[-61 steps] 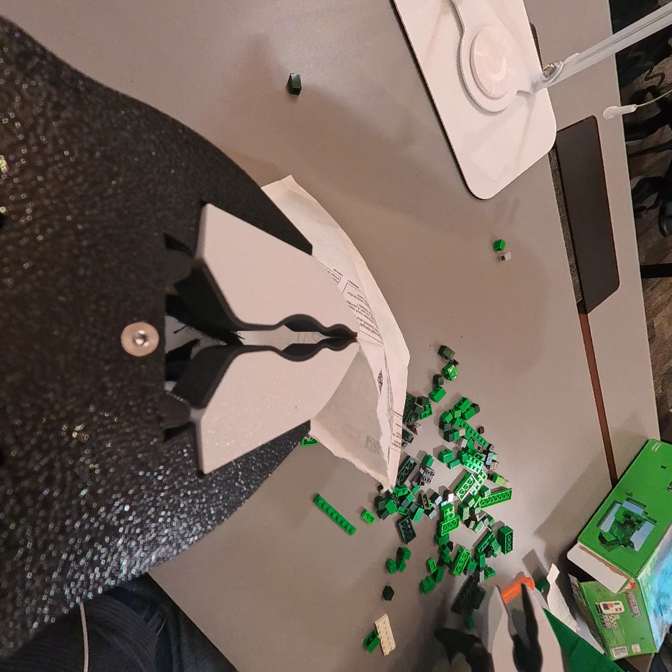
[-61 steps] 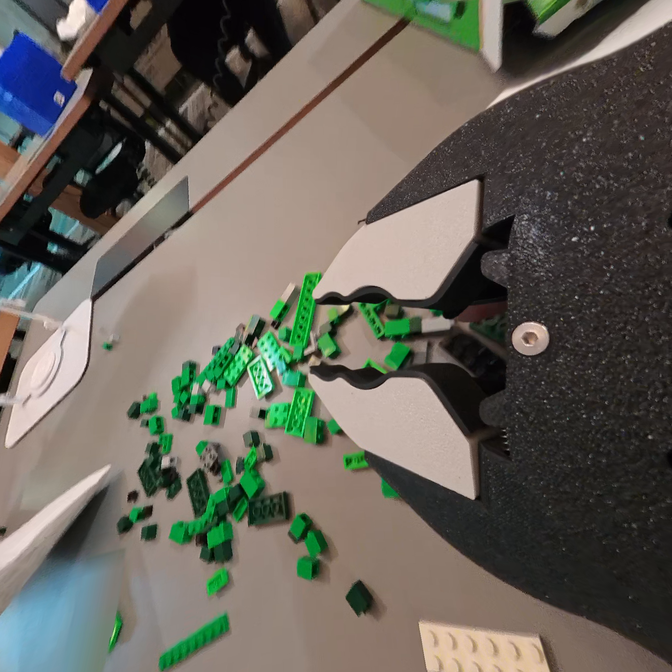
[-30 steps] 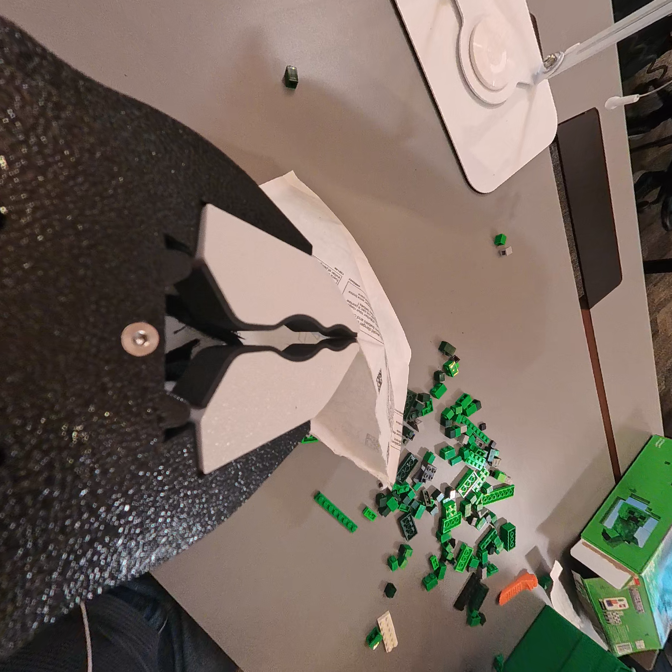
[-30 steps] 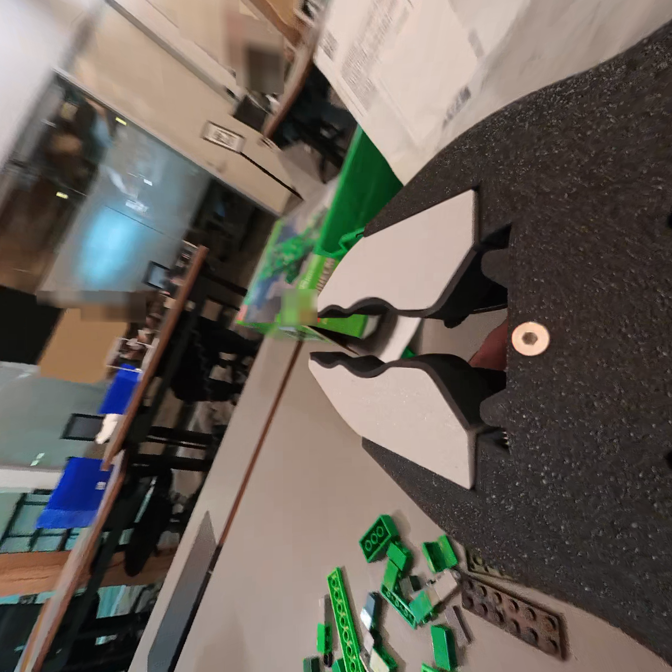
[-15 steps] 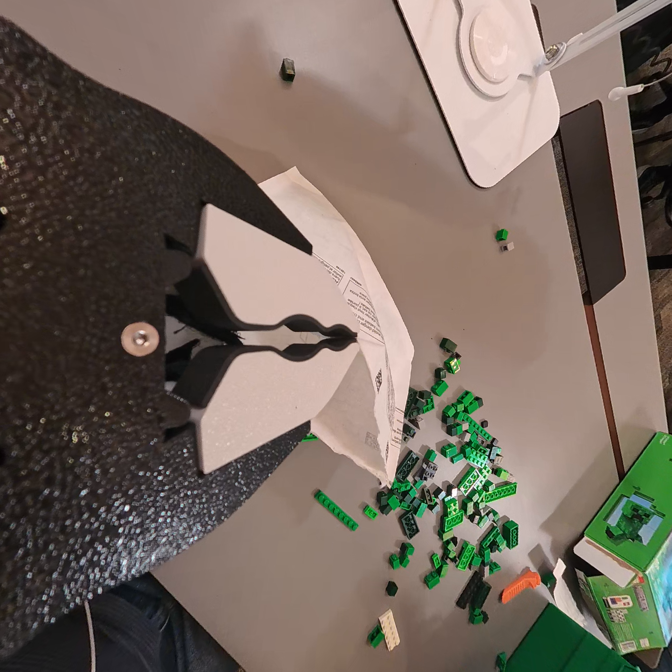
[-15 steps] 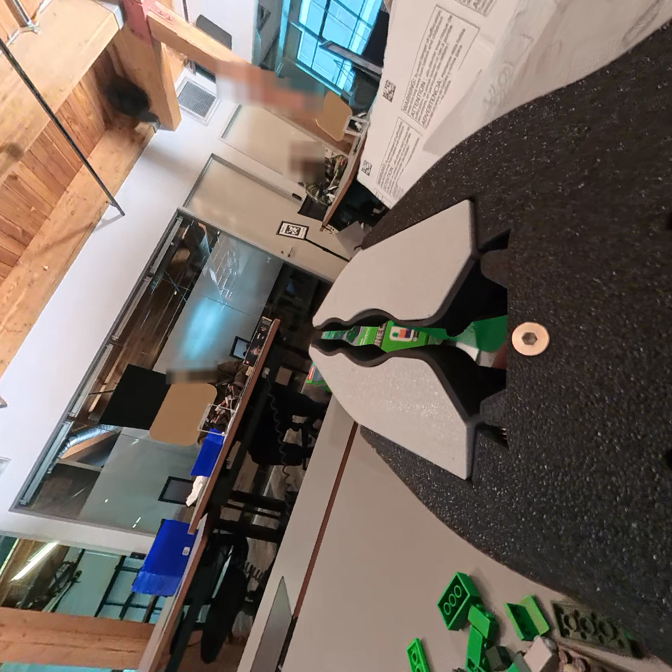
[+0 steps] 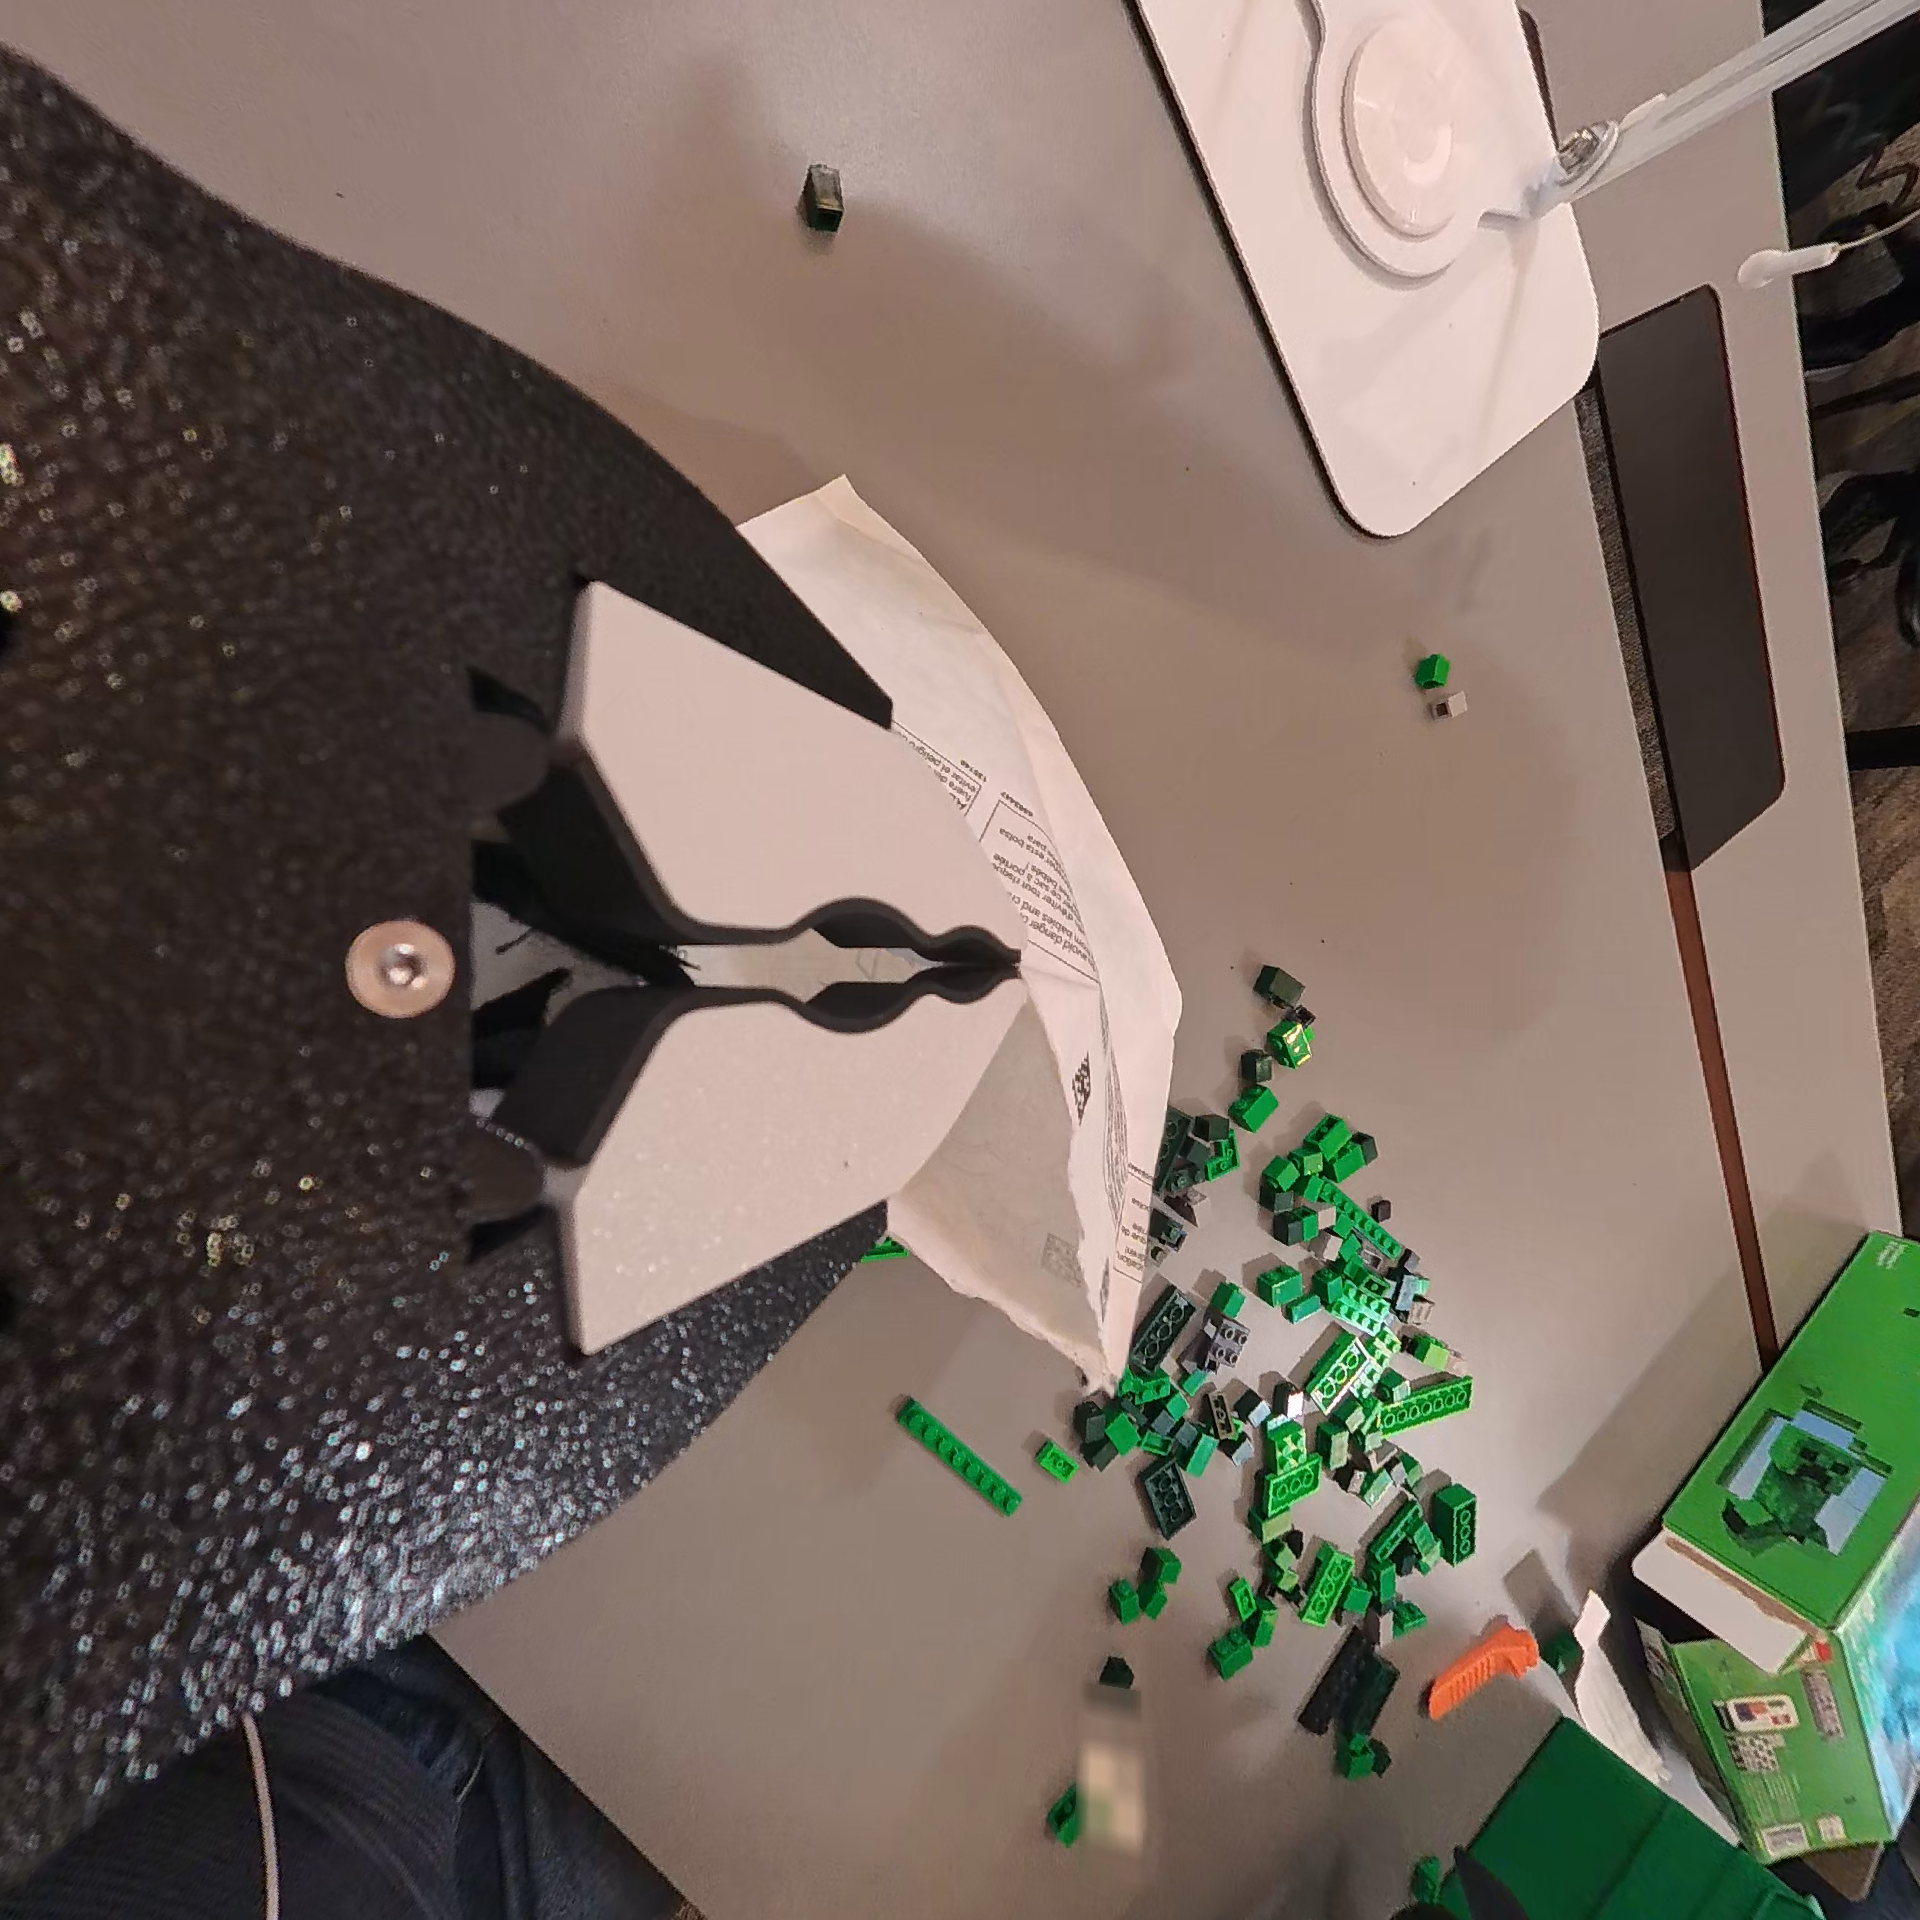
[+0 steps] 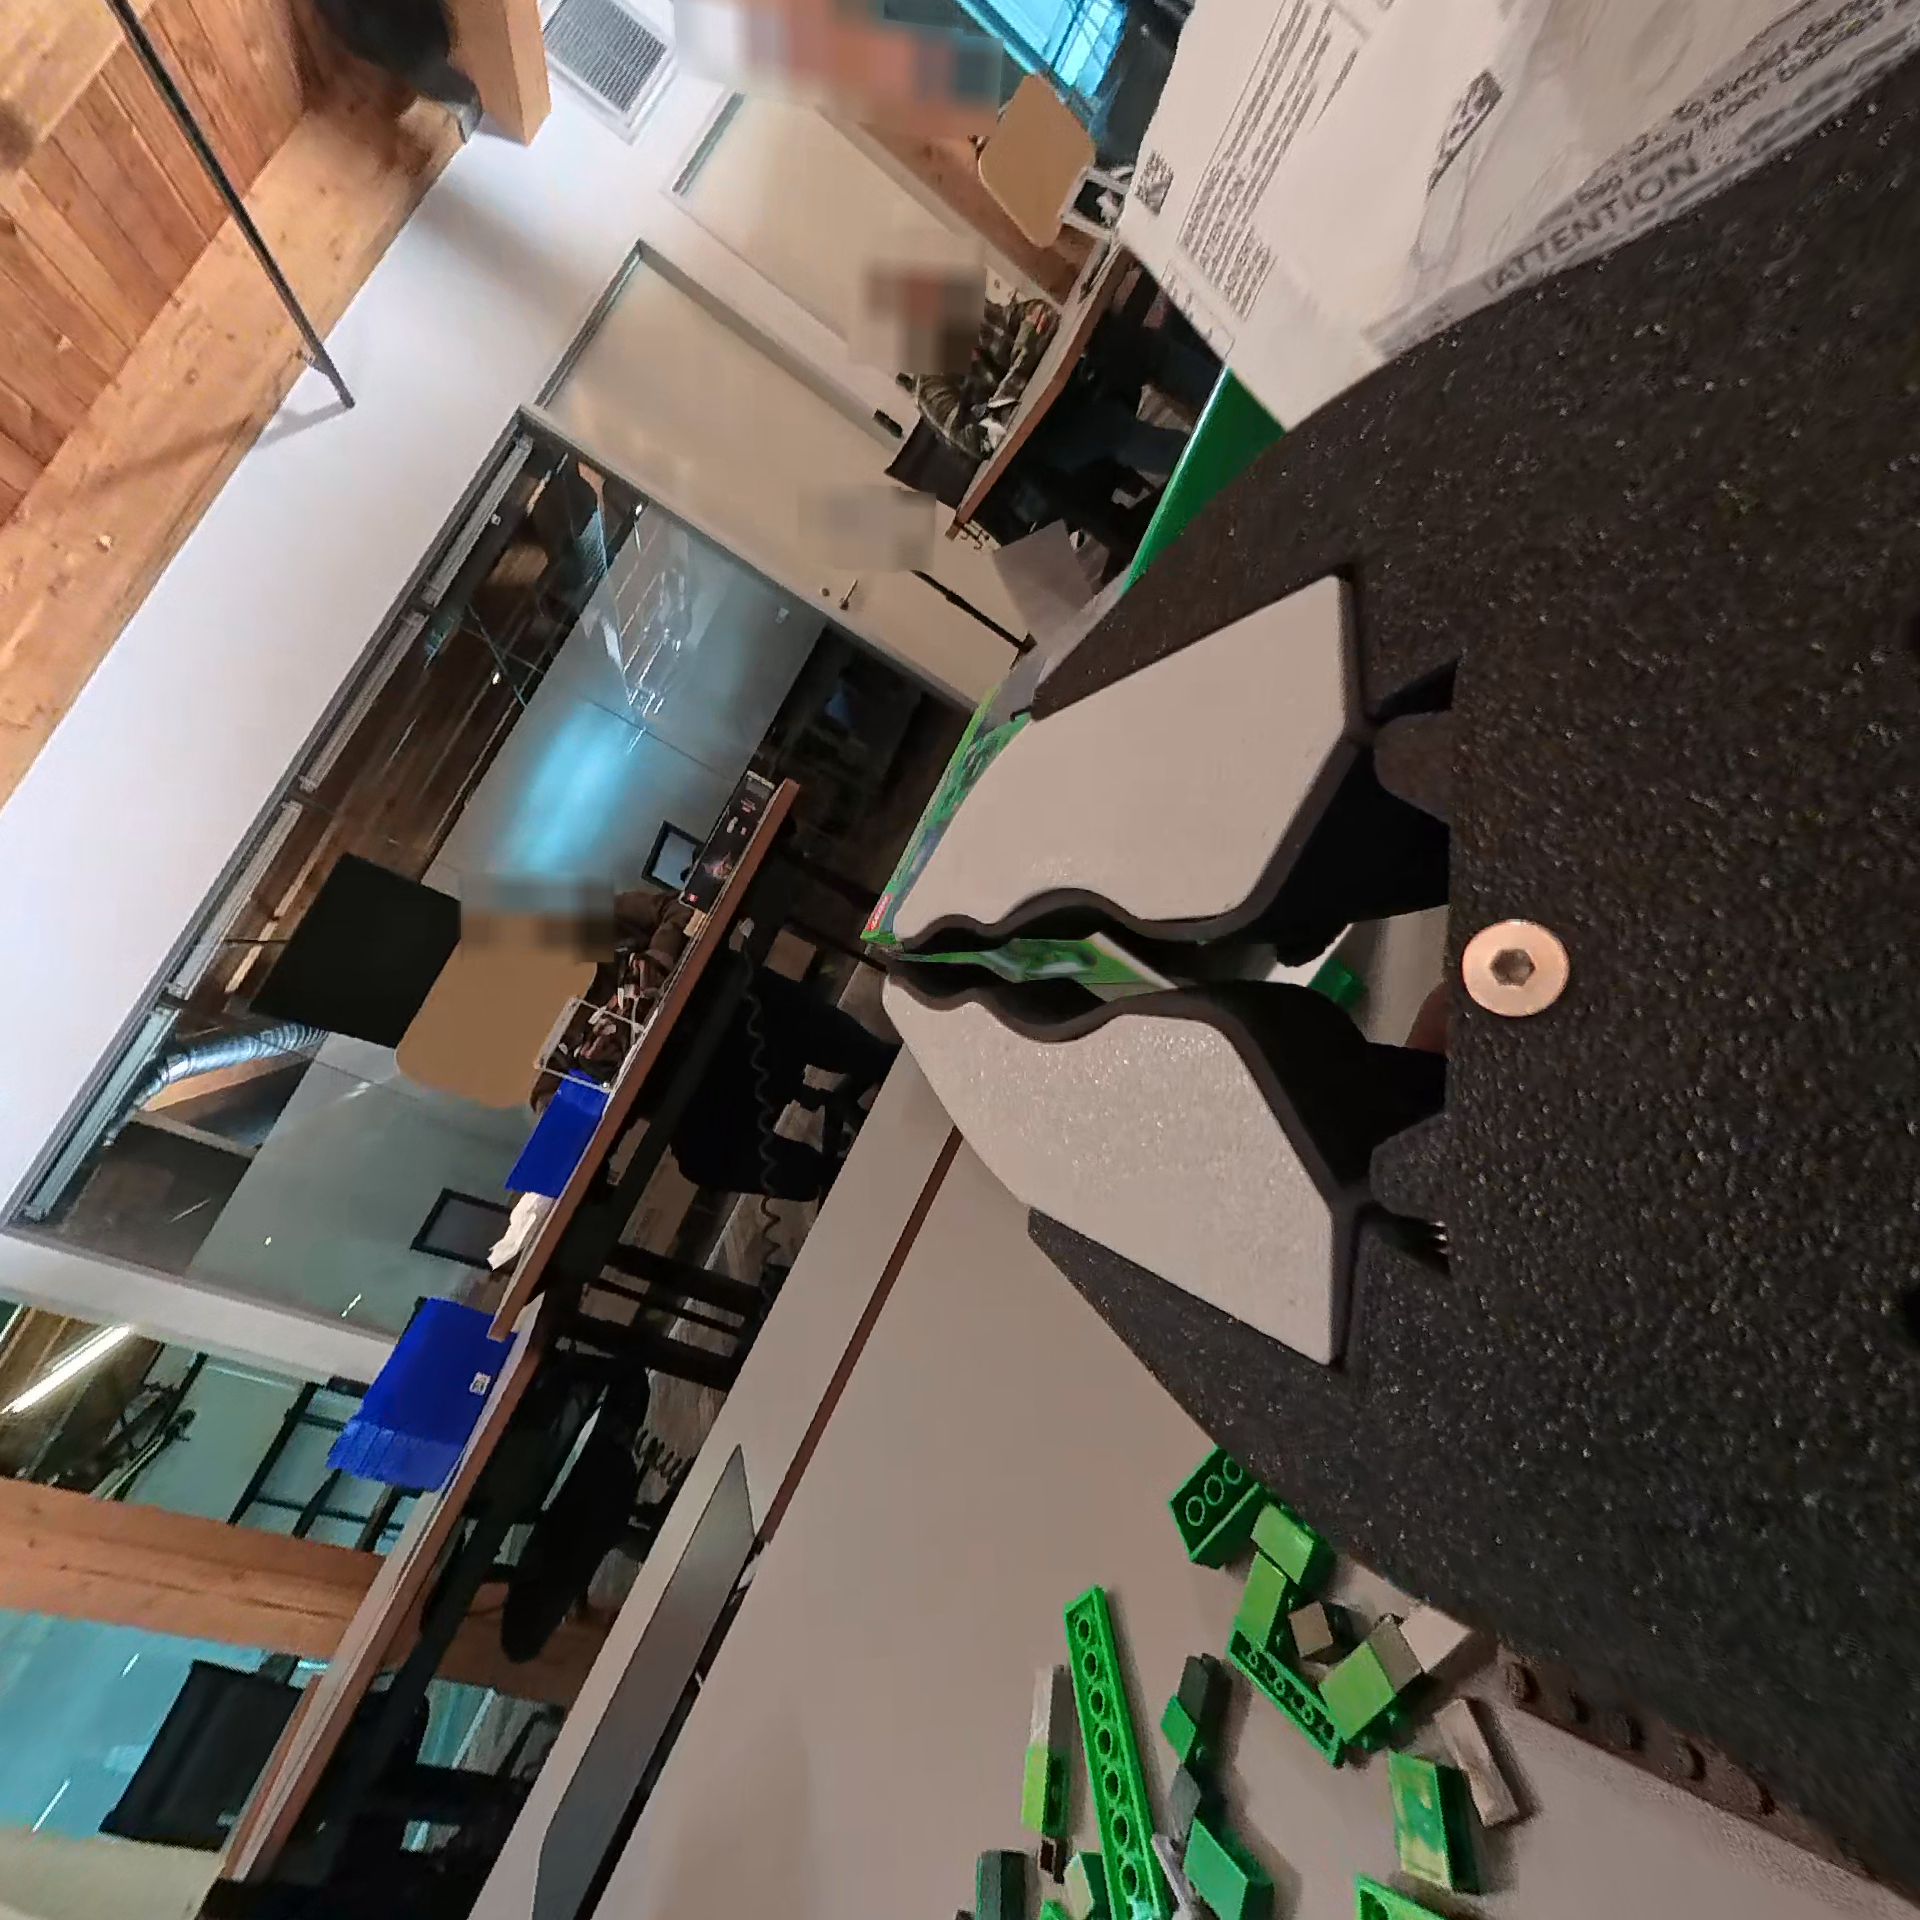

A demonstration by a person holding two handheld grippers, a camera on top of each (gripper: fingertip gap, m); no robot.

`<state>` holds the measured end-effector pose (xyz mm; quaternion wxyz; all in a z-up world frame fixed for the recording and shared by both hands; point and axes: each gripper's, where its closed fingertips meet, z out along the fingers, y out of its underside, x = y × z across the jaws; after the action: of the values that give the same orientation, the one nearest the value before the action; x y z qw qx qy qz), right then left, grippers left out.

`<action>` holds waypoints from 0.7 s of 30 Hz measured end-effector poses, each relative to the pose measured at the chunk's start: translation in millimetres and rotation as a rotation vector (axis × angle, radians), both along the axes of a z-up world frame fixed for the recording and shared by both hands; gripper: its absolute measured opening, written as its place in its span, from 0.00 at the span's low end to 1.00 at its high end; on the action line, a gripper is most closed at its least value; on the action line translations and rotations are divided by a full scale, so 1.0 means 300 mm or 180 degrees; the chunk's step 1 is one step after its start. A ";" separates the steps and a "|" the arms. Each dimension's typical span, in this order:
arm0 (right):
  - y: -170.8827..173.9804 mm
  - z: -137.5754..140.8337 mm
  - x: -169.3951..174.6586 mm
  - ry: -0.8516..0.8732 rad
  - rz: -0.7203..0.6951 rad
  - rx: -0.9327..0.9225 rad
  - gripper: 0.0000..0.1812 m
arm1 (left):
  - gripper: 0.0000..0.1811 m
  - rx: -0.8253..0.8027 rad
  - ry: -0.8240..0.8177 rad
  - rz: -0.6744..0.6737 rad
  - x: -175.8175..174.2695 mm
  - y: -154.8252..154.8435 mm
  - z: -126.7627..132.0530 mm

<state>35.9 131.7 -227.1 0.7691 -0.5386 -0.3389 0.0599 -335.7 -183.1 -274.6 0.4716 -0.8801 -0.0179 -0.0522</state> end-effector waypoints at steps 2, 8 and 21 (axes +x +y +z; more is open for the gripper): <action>0.000 -0.006 -0.007 -0.0026 0.0018 0.0000 0.00 | 0.00 -0.0001 0.0003 -0.0002 0.001 0.001 0.000; 0.005 -0.025 -0.020 -0.0045 0.0064 -0.0067 0.00 | 0.00 -0.0005 -0.0001 -0.0005 0.001 0.000 -0.001; -0.008 -0.023 -0.039 -0.0035 0.0149 -0.0074 0.00 | 0.00 0.0006 -0.0013 -0.0001 -0.002 0.000 0.000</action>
<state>24.3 129.4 -233.9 0.7593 -0.5397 -0.3549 0.0789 -336.2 -183.1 -274.7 0.4724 -0.8795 -0.0186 -0.0540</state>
